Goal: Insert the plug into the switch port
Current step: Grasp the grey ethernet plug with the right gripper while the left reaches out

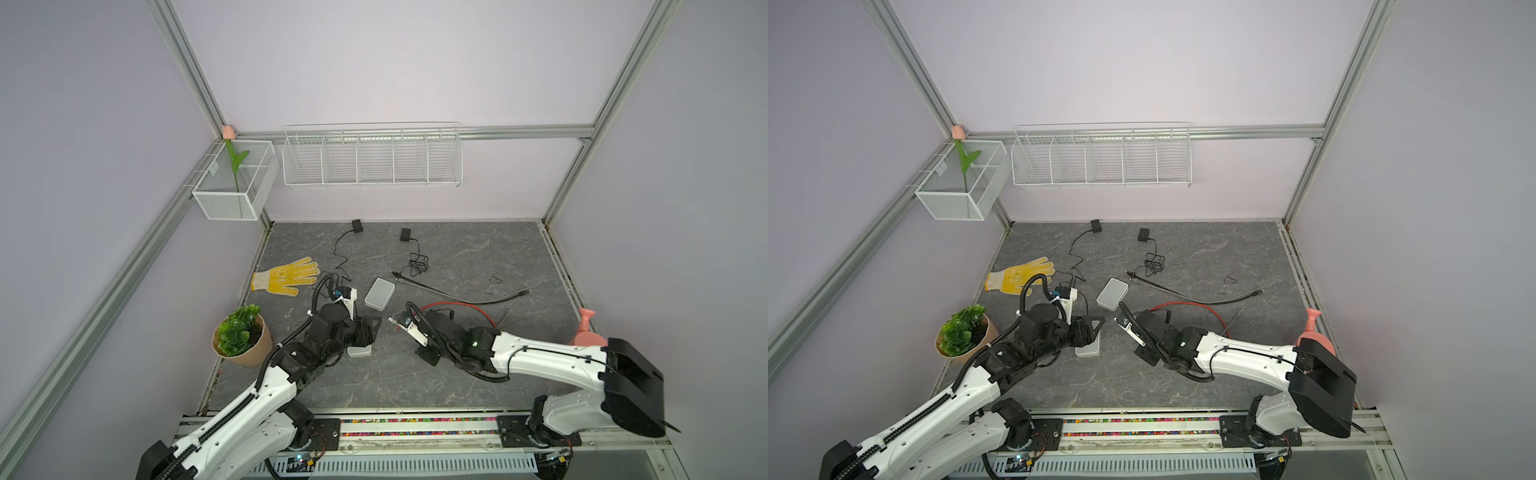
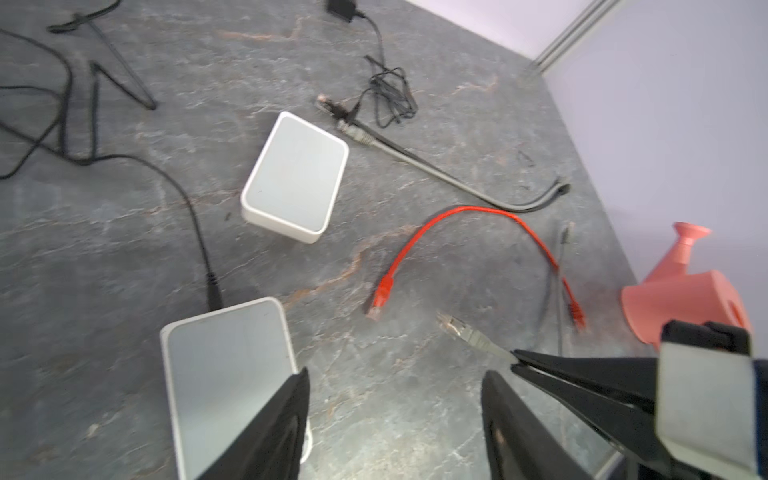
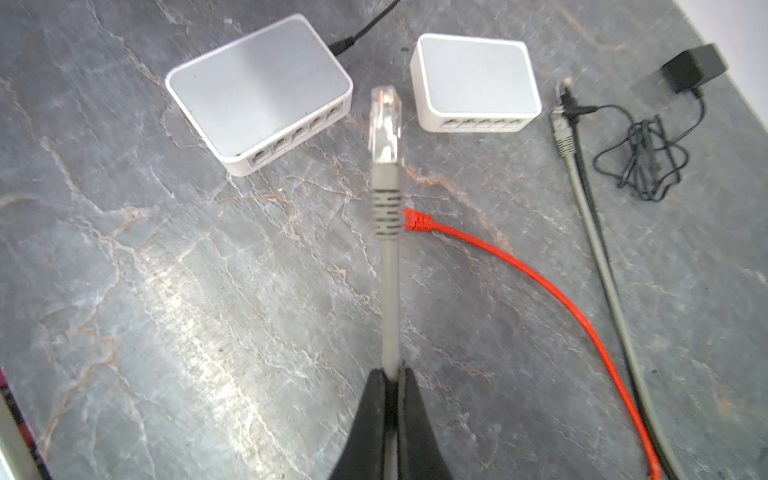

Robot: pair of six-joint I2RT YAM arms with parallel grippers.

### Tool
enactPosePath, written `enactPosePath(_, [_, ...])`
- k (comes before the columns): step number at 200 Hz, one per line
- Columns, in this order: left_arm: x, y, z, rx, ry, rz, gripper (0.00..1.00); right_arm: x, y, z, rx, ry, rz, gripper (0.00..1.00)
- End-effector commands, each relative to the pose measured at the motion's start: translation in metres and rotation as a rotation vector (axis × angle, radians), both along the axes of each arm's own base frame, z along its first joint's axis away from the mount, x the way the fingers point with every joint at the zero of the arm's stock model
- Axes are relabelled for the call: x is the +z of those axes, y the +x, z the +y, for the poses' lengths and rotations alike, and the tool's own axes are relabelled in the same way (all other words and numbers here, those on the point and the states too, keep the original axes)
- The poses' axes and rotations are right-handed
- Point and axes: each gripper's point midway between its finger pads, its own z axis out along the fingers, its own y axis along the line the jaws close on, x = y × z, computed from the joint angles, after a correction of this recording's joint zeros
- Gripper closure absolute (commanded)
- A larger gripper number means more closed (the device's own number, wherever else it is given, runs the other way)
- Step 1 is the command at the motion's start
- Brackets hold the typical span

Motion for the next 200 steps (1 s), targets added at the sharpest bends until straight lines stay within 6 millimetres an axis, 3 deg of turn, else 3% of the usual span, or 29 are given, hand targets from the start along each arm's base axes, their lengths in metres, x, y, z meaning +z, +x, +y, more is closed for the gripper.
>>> enactPosePath(1, [0.044, -0.009, -0.024, -0.135, -0.121, -0.068, 0.35, 0.030, 0.001, 0.001, 0.024, 0.075, -0.098, 0.93])
enactPosePath(36, [0.074, -0.011, -0.036, -0.195, -0.213, -0.136, 0.31, 0.051, 0.001, -0.011, 0.000, 0.068, -0.205, 0.94])
enactPosePath(81, [0.087, -0.011, -0.046, -0.244, -0.244, -0.166, 0.41, 0.063, -0.004, -0.006, 0.002, 0.080, -0.284, 0.93])
enactPosePath(143, [0.083, -0.013, -0.046, -0.251, -0.245, -0.162, 0.47, 0.071, -0.007, 0.000, 0.016, 0.101, -0.310, 0.94])
enactPosePath(200, [0.087, -0.016, -0.048, -0.274, -0.266, -0.172, 0.65, 0.074, -0.019, 0.006, 0.073, 0.141, -0.240, 0.93])
